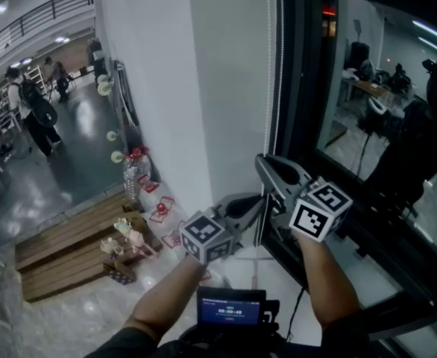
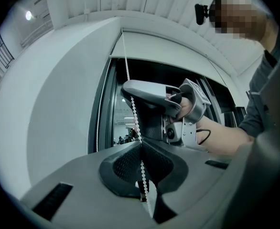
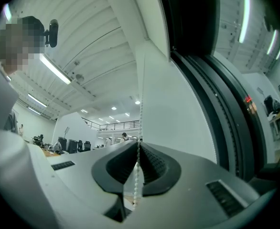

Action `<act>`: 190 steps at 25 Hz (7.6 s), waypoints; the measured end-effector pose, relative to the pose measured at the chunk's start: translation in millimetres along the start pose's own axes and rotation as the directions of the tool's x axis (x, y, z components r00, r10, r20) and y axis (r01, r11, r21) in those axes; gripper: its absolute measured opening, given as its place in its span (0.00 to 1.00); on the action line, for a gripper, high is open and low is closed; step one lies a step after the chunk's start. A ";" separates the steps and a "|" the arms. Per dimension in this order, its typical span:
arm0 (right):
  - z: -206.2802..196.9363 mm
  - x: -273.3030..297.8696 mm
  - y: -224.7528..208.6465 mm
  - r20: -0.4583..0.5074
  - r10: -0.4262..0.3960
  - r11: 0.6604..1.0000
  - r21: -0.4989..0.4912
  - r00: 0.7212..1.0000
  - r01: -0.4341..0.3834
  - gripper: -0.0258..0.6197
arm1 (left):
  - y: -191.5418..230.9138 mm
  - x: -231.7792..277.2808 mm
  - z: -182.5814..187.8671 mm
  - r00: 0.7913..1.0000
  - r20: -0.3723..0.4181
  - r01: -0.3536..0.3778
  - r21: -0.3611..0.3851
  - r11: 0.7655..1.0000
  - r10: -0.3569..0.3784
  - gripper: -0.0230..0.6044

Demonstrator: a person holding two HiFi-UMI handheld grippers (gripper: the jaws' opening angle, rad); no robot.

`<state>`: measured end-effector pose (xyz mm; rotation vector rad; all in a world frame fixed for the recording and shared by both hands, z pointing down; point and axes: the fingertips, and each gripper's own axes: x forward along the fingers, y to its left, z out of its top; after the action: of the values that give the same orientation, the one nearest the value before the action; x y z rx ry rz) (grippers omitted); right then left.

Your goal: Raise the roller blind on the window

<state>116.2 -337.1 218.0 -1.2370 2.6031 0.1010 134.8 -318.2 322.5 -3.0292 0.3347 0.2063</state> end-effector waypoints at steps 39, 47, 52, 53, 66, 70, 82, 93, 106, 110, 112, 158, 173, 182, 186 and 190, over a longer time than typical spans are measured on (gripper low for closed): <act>-37.7 -3.2 -8.8 -0.049 -0.018 0.999 0.030 0.999 0.019 0.06 | 40.2 20.1 140.0 0.995 0.096 0.003 0.006 1.000 -0.004 0.02; -34.6 -6.9 -7.9 -0.043 -0.013 0.999 0.033 0.999 0.015 0.06 | 40.9 16.2 144.6 0.984 0.179 -0.016 0.002 1.000 0.015 0.02; -36.3 -6.2 -6.2 -0.048 -0.004 0.999 0.032 0.999 0.005 0.06 | 38.4 22.6 147.2 0.984 0.180 0.010 0.006 1.000 -0.011 0.16; -37.1 -5.9 -6.1 -0.050 -0.003 0.999 0.032 0.999 0.004 0.06 | 37.4 24.4 145.7 0.985 0.172 0.013 0.008 1.000 -0.014 0.15; -46.5 -5.4 0.5 -0.065 0.002 0.999 0.036 0.998 0.000 0.06 | 33.0 22.8 133.8 0.991 0.132 0.028 0.036 0.999 -0.033 0.05; -73.1 -10.0 -5.6 -0.113 -0.015 0.997 0.068 0.993 0.023 0.06 | 35.5 21.5 107.4 0.995 0.093 0.018 0.018 1.000 -0.020 0.05; -116.6 -20.1 -11.6 -0.191 -0.029 0.993 0.108 0.981 0.050 0.06 | 35.0 12.5 60.4 0.998 0.063 0.004 -0.040 0.999 -0.001 0.05; -132.3 -21.1 -11.6 -0.218 -0.023 0.992 0.117 0.976 0.050 0.06 | 34.2 8.8 47.2 0.999 0.048 -0.008 -0.045 0.999 0.010 0.05; -157.7 -33.1 -10.1 -0.274 -0.041 0.985 0.148 0.961 0.084 0.06 | 29.1 6.7 16.4 1.000 0.005 -0.016 -0.048 0.999 0.016 0.05; -158.1 -36.3 -6.6 -0.286 -0.037 0.987 0.140 0.958 0.080 0.06 | 23.6 4.0 16.0 1.000 0.015 -0.010 -0.049 0.999 0.010 0.05; -160.3 -38.2 -4.8 -0.293 -0.035 0.987 0.141 0.956 0.079 0.06 | 22.9 2.0 14.3 1.000 0.015 -0.014 -0.053 0.998 0.015 0.05; -128.7 -80.6 -14.8 -0.268 -0.180 0.983 -0.014 0.946 0.183 0.18 | 74.0 2.3 1.7 0.971 0.011 -0.239 -0.083 0.968 0.240 0.06; -99.4 -94.8 -9.1 -0.203 -0.185 0.983 -0.023 0.961 0.185 0.18 | 46.3 -33.7 13.0 0.950 0.030 -0.310 -0.027 0.950 0.311 0.26; -92.6 -122.9 0.7 -0.178 -0.178 0.983 0.004 0.968 0.182 0.17 | -5.4 -48.2 3.2 0.962 -0.001 -0.273 -0.056 0.961 0.273 0.03; -92.0 -137.3 8.6 -0.164 -0.143 0.989 0.017 0.976 0.148 0.13 | -21.9 -59.3 -9.3 0.952 -0.044 -0.304 -0.041 0.952 0.302 0.03; -91.7 -146.0 16.9 -0.166 -0.122 0.992 0.013 0.978 0.126 0.08 | -35.8 -67.9 -16.1 0.942 -0.072 -0.332 -0.051 0.942 0.328 0.03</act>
<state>173.2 -232.2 343.6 -1.4536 2.6465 -0.0575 79.1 -270.6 350.7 -3.0237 0.8588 0.1454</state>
